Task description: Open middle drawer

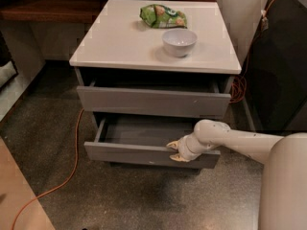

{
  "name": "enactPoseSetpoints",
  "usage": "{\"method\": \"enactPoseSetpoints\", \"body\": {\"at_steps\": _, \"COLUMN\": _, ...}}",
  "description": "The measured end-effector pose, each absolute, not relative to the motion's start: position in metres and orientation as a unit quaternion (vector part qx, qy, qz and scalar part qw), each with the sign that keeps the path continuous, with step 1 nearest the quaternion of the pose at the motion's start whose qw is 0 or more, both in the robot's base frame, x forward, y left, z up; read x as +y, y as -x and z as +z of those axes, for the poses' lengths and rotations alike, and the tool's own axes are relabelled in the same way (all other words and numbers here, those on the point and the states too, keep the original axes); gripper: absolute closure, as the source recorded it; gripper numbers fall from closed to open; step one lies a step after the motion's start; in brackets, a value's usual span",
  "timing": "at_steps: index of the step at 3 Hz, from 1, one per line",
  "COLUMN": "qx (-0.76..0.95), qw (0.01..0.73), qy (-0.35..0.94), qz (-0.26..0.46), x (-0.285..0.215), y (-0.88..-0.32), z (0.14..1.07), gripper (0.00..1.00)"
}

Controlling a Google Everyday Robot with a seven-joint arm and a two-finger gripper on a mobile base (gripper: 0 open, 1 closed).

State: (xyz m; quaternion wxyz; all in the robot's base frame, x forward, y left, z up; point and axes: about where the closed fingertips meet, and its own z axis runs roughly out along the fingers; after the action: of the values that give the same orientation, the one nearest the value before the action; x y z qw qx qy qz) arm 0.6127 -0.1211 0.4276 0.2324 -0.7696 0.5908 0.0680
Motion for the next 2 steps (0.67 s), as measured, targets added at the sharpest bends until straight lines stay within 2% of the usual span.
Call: {"method": "enactPoseSetpoints", "body": {"at_steps": 2, "qx": 0.591, "qw": 0.232, "qy": 0.77, "qz": 0.068, "x": -0.1211, "y": -0.6126, "z": 0.4276, "gripper": 0.36}}
